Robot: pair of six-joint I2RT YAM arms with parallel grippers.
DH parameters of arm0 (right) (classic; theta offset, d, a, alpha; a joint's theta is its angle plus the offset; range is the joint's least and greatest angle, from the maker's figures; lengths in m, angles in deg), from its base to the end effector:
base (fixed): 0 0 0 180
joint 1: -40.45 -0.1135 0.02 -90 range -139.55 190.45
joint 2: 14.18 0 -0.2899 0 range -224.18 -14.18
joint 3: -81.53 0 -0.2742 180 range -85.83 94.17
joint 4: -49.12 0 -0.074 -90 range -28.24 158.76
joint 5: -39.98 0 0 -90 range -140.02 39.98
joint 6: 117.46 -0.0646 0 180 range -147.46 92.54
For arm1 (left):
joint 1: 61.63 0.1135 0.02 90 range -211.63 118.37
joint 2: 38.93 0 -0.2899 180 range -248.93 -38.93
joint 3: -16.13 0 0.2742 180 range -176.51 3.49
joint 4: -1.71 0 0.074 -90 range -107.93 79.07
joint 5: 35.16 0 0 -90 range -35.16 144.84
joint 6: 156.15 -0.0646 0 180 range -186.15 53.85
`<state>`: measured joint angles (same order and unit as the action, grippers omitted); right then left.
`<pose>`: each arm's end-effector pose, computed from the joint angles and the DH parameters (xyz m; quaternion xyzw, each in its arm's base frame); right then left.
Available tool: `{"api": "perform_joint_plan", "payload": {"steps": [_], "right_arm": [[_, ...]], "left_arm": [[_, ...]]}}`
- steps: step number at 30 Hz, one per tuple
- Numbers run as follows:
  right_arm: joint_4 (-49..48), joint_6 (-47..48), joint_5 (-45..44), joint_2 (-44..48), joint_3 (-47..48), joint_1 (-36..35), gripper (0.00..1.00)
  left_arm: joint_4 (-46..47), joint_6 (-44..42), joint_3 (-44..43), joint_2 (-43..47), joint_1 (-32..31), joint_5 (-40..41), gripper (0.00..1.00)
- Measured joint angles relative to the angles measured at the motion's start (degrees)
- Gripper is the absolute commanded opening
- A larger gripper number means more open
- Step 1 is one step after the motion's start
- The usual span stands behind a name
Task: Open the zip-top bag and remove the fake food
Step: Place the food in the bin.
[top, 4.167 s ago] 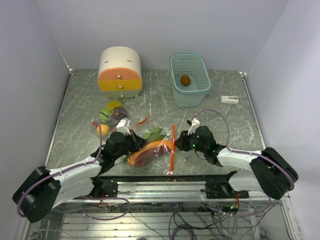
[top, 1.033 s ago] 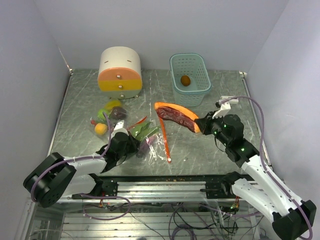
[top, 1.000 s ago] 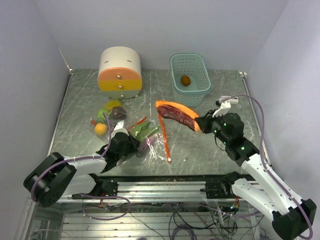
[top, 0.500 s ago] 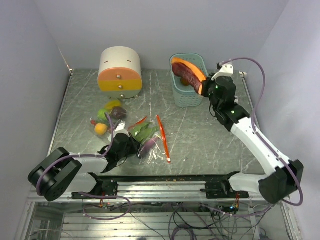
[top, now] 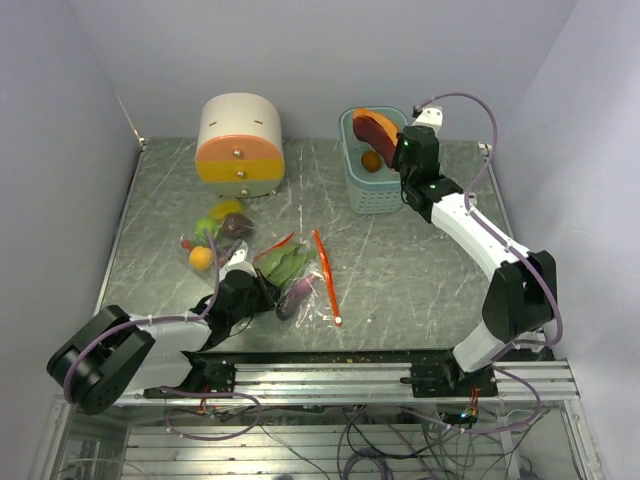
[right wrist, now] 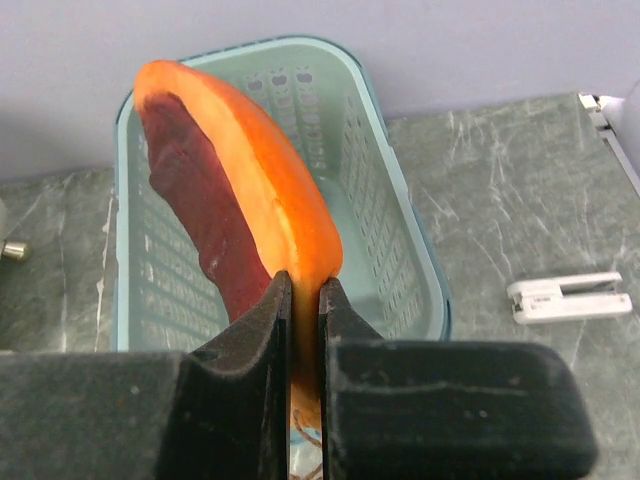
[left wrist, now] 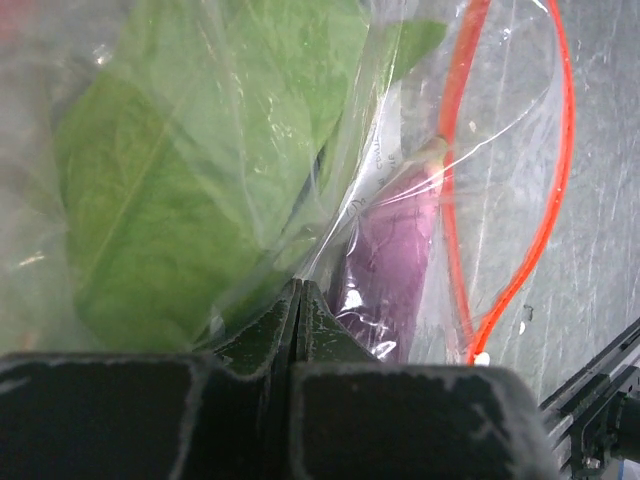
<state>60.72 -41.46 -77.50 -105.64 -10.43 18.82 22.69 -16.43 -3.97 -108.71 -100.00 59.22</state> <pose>0.4088 0.1300 0.3529 0.0930 0.7787 0.0015 0.6205 0.1745 -0.1318 0.1100 -0.1044 0.8535 -0.3305 0.3890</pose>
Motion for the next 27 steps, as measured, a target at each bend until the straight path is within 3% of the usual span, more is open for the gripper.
{"api": "perform_joint_plan", "payload": {"steps": [2, 7, 10, 18, 27], "right_arm": [[-0.7, 0.7, 0.3, -1.8, 1.6, 0.0, 0.09], [-2.5, 2.8, 2.4, -5.0, 4.5, 0.2, 0.51], [-2.7, 3.6, 3.4, -6.0, 5.9, 0.2, 0.62], [-4.4, 4.3, 4.9, -1.4, 1.5, 0.3, 0.61], [-8.3, -0.7, 10.9, 19.8, -20.9, -3.5, 0.47]], "left_arm": [[-1.8, -0.1, 0.0, 1.7, 0.0, 0.0, 0.07], [-5.7, -0.2, -0.1, 5.5, 0.0, 0.0, 0.07], [-6.9, -0.2, -0.1, 6.6, 0.0, 0.0, 0.07], [-8.9, -0.3, -0.1, 7.6, 0.0, 0.0, 0.07], [-9.6, -0.7, -0.1, 7.7, 0.0, -0.1, 0.07]]}}
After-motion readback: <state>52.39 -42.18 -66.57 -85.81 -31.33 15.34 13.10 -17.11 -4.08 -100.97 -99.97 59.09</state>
